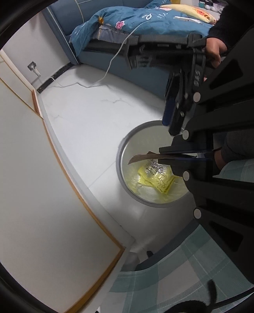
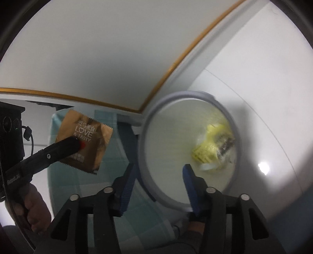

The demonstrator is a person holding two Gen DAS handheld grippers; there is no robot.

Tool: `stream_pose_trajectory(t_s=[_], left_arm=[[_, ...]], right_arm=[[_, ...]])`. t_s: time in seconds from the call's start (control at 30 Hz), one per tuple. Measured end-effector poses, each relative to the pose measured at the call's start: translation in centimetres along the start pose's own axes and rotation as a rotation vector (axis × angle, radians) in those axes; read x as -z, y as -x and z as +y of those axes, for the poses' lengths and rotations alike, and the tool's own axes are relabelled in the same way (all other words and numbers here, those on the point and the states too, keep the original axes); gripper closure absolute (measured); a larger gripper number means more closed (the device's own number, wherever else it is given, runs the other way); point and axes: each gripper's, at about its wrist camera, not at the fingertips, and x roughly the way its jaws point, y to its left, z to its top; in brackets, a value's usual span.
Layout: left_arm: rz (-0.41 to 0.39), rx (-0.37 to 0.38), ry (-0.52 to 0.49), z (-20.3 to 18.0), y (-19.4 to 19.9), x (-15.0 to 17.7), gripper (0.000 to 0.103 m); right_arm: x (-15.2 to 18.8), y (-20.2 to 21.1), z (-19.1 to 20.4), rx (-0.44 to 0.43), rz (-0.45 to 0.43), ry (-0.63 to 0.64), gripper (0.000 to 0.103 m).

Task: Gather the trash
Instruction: 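Open both grippers over the white bin to drop the wrappers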

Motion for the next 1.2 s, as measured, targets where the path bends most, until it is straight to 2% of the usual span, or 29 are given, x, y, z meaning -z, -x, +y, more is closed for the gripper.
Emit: stream_pose_trajectory(t_s=[0.1, 0.33, 0.5, 0.63, 0.73, 0.8, 0.87, 0.93, 1.03, 1.1, 1.17, 1.2], left_arm=[[0.016, 0.01, 0.008, 0.0, -0.4, 0.0, 0.103], [0.095, 0.06, 0.04, -0.2, -2.3, -0.2, 0.103], [0.138, 0.077, 0.046, -0.7, -3.2, -0.6, 0.103], [0.189, 0.047, 0.057, -0.8, -4.3, -0.8, 0.103], [0.216, 0.053, 0.079, -0.3, -4.7, -0.6, 0.102], [0.219, 0.049, 0.091, 0.0, -4.7, -0.6, 0.094], [0.215, 0.043, 0.104, 0.3, -4.5, -0.5, 0.07], [0.198, 0.045, 0.113, 0.4, -4.2, -0.6, 0.064], [0.193, 0.038, 0.111, 0.4, -3.8, -0.6, 0.064], [0.184, 0.023, 0.114, 0.4, -3.5, -0.5, 0.054], [0.153, -0.007, 0.11, 0.2, -3.1, -0.5, 0.036], [0.141, -0.02, 0.108, 0.2, -2.9, -0.4, 0.033]], right_arm=[[0.0, 1.2, -0.8, 0.006, -0.025, -0.036, 0.044], [-0.1, 3.4, -1.9, 0.039, -0.055, -0.076, 0.023], [-0.2, 4.9, -2.0, 0.061, -0.094, -0.098, 0.016], [-0.5, 5.8, -2.6, 0.063, -0.121, -0.129, 0.015], [-0.6, 6.0, -2.9, 0.071, -0.13, -0.143, 0.015], [-0.5, 6.3, -3.1, 0.08, -0.14, -0.148, 0.015], [-0.2, 6.7, -3.2, 0.082, -0.158, -0.149, 0.015], [0.1, 6.7, -3.1, 0.088, -0.166, -0.15, 0.014], [0.3, 6.6, -3.1, 0.097, -0.161, -0.15, 0.014], [0.4, 6.5, -3.0, 0.105, -0.162, -0.151, 0.014], [0.5, 6.5, -2.9, 0.109, -0.164, -0.151, 0.013], [0.6, 6.5, -2.8, 0.114, -0.167, -0.15, 0.013]])
